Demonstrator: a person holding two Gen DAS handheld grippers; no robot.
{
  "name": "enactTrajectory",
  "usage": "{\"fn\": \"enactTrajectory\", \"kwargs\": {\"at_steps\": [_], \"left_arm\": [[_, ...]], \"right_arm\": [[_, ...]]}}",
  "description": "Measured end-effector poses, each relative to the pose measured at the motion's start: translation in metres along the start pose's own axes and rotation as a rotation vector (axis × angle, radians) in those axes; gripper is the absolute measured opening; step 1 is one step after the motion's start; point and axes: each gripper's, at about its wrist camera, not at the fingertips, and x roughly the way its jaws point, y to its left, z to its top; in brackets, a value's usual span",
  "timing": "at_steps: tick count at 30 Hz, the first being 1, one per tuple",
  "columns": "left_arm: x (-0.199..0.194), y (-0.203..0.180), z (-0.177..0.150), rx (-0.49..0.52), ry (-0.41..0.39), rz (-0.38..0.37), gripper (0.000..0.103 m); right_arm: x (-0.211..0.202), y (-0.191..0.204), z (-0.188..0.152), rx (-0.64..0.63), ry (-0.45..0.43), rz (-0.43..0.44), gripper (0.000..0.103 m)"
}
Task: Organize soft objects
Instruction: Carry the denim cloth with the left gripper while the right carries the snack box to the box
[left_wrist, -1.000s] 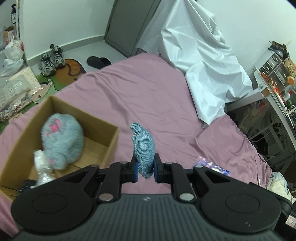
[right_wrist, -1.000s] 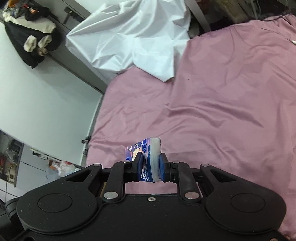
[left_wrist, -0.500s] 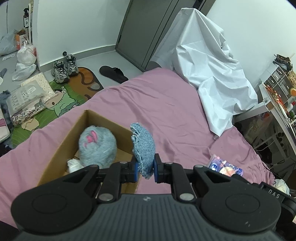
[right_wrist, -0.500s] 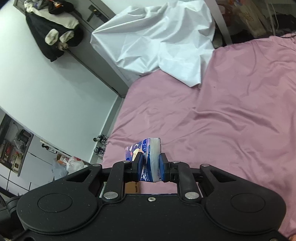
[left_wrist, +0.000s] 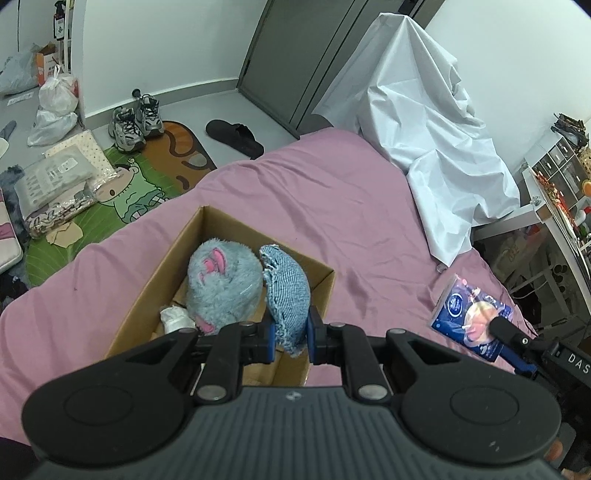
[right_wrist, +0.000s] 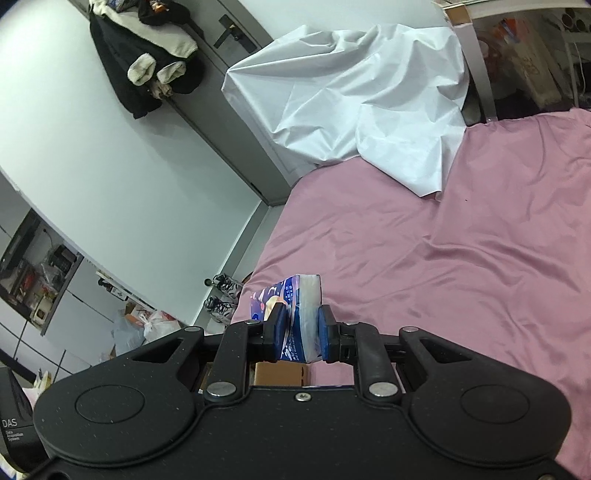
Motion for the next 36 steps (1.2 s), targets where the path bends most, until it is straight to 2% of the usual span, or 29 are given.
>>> {"fn": "enactTrajectory", "kwargs": {"at_steps": [13, 30, 33, 36], "left_arm": [[0.022, 0.015, -0.013, 0.001, 0.061, -0.015, 0.015], [0.055, 0.022, -0.027, 0.022, 0.174, -0.046, 0.015], [0.057, 0.024, -0.025, 0.036, 0.193, -0.039, 0.019], [0.056, 0.03, -0.02, 0.031, 0.194, -0.03, 0.031]], "right_arm": [[0.017, 0.031, -0.02, -0.122, 0.048, -0.002, 0.019], [0.036, 0.051, -0.033, -0.169, 0.083, 0.007, 0.019], [0.041, 0.056, -0.035, -0.176, 0.092, 0.009, 0.019], [0.047, 0.064, -0.039, -0.193, 0.108, 0.007, 0.019]]}}
